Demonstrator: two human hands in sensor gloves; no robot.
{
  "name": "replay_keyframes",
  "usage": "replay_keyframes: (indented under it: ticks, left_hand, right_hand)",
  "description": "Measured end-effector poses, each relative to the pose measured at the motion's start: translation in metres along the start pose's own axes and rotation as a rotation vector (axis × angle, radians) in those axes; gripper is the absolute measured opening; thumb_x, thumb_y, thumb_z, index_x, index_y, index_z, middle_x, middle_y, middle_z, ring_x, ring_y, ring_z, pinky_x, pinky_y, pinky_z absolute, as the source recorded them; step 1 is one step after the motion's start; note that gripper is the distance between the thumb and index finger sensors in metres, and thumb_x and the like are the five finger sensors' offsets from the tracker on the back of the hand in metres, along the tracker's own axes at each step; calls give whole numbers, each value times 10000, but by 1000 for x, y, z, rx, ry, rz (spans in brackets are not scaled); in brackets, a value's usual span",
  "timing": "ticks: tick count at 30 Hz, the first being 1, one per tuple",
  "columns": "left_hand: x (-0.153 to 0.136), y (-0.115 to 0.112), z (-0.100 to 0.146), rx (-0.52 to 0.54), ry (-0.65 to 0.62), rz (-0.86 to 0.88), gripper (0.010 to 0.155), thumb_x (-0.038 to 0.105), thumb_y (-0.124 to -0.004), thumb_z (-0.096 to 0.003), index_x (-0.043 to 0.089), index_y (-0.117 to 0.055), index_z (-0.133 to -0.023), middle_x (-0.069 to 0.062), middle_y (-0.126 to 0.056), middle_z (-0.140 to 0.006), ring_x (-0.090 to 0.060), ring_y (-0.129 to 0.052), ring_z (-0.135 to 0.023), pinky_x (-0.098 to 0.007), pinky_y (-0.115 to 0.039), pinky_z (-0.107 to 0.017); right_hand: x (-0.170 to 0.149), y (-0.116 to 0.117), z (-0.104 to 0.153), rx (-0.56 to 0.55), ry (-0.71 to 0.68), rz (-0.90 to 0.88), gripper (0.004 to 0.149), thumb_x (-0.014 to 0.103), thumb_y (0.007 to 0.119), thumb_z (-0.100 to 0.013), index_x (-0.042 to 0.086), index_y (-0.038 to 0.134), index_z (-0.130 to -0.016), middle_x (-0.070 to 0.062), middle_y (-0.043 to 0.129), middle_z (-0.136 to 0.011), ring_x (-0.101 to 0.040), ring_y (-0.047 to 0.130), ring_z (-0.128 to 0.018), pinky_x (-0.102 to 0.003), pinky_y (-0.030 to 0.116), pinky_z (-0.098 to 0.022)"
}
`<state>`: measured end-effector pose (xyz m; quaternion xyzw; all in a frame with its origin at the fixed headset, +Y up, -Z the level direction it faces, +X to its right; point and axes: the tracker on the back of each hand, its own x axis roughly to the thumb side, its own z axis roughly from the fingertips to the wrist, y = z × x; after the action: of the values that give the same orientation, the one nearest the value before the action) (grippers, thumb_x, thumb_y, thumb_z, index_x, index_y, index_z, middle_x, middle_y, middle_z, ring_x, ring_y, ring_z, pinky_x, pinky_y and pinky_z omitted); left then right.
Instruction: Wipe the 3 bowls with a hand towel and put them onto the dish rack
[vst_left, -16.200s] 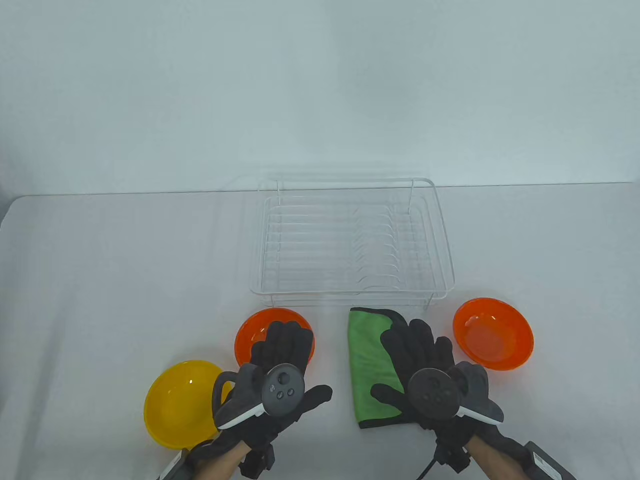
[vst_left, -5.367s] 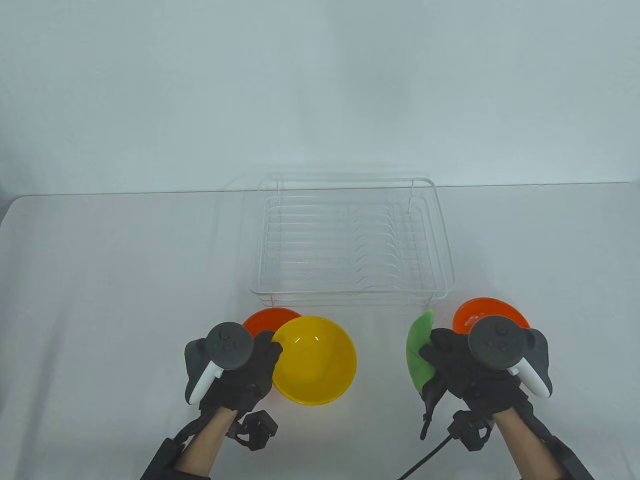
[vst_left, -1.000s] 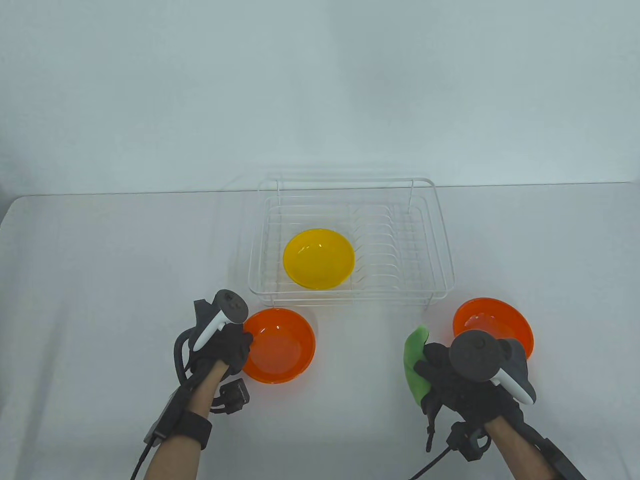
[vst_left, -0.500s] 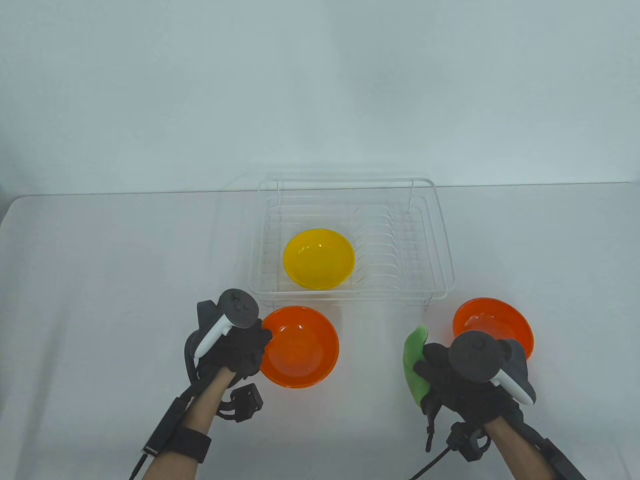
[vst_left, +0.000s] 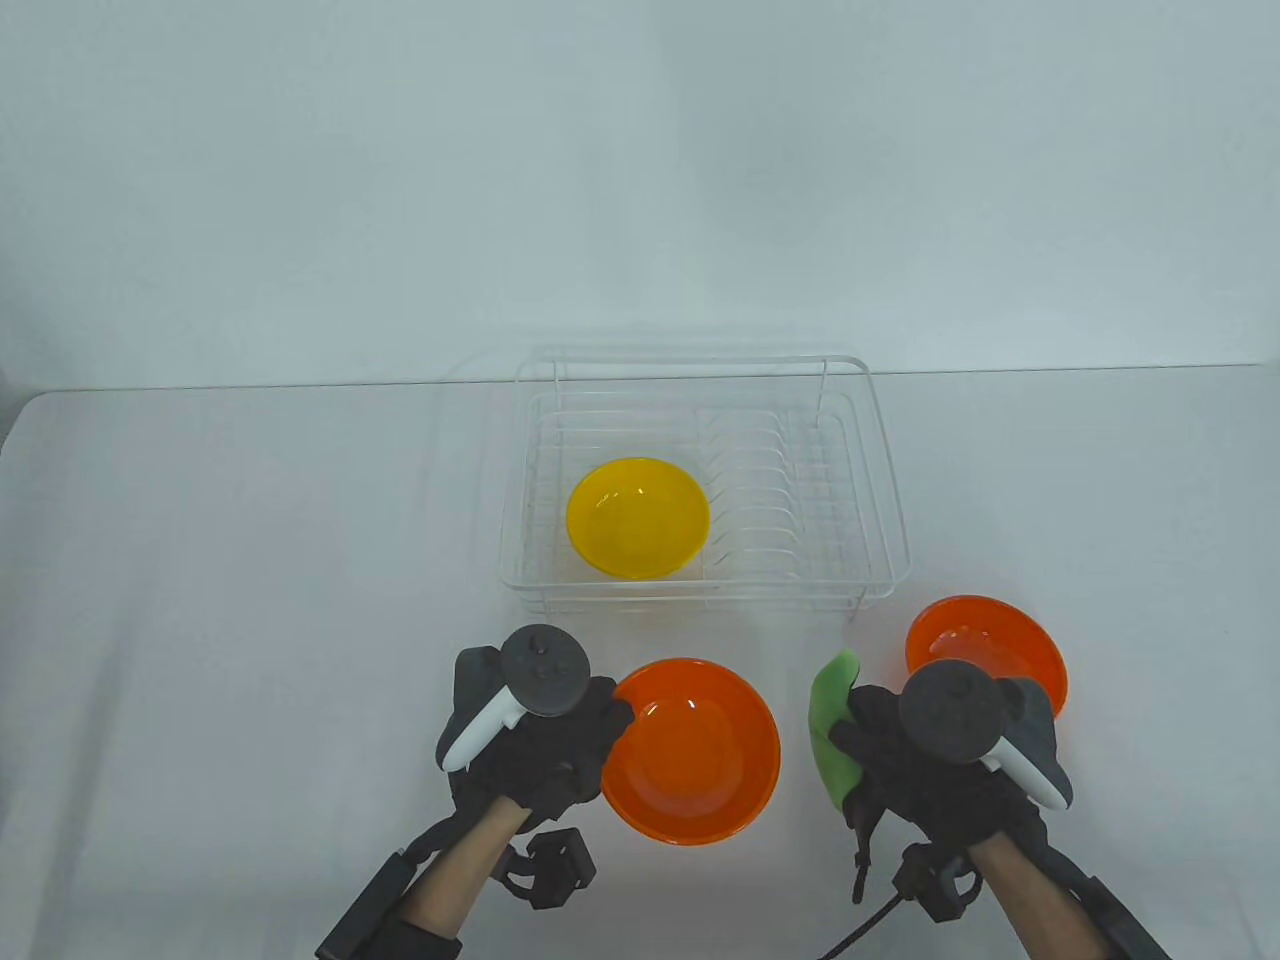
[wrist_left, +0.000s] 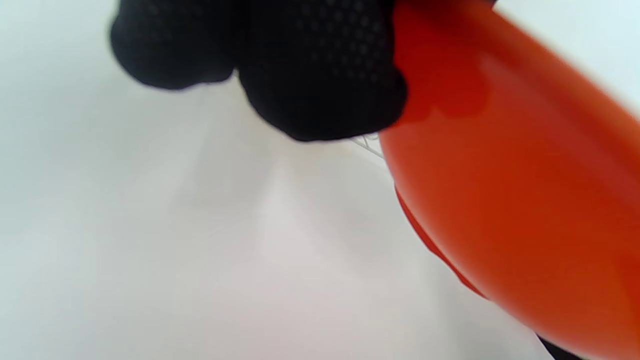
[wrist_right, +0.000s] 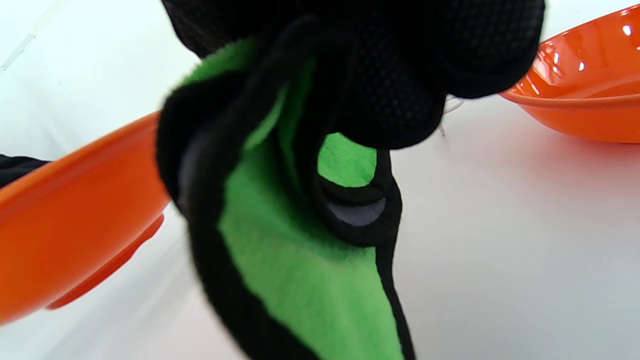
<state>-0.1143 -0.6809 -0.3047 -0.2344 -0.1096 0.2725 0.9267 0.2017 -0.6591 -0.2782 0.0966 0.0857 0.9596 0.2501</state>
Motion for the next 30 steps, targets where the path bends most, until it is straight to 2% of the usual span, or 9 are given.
replay_keyframes:
  ticks: [9, 16, 22, 26, 30]
  left_hand:
    - [-7, -2, -1, 21, 18, -66, 488, 373, -619, -588, 63, -668, -961, -68, -914, -603, -90, -988, -255, -321, -864, -308]
    - [-13, -3, -6, 26, 25, -60, 488, 375, -619, -587, 67, -664, -963, -62, -913, -599, -88, -985, -251, -321, -862, -307]
    - [-19, -2, -6, 36, 35, -35, 493, 376, -618, -586, 64, -663, -964, -61, -913, -600, -89, -987, -254, -320, -861, -309]
    - [-19, 0, -4, 50, 22, -4, 494, 374, -617, -586, 61, -661, -965, -62, -914, -598, -87, -988, -252, -319, -862, -308]
    - [-18, 4, -1, 78, 9, -8, 491, 367, -603, -589, 62, -647, -971, -58, -907, -610, -89, -987, -264, -320, -860, -317]
  right_hand:
    - [11, -13, -2, -40, 0, -13, 487, 346, 766, -530, -21, 782, -850, -161, 965, -594, -184, 1004, -386, -403, 860, -339]
    - [80, -22, -19, 1, -110, 127, 485, 352, 768, -529, -13, 786, -847, -156, 967, -594, -179, 1005, -388, -399, 863, -341]
    - [134, 8, -46, 98, -158, 237, 483, 363, 775, -523, -5, 801, -834, -143, 978, -584, -171, 1012, -379, -390, 870, -333]
    - [155, 35, -62, 214, -128, 320, 481, 361, 776, -524, -6, 804, -832, -144, 981, -579, -167, 1013, -375, -387, 872, -330]
    - [165, 57, -74, 277, -91, 387, 483, 356, 772, -529, -10, 797, -842, -147, 977, -589, -173, 1012, -383, -391, 869, -336]
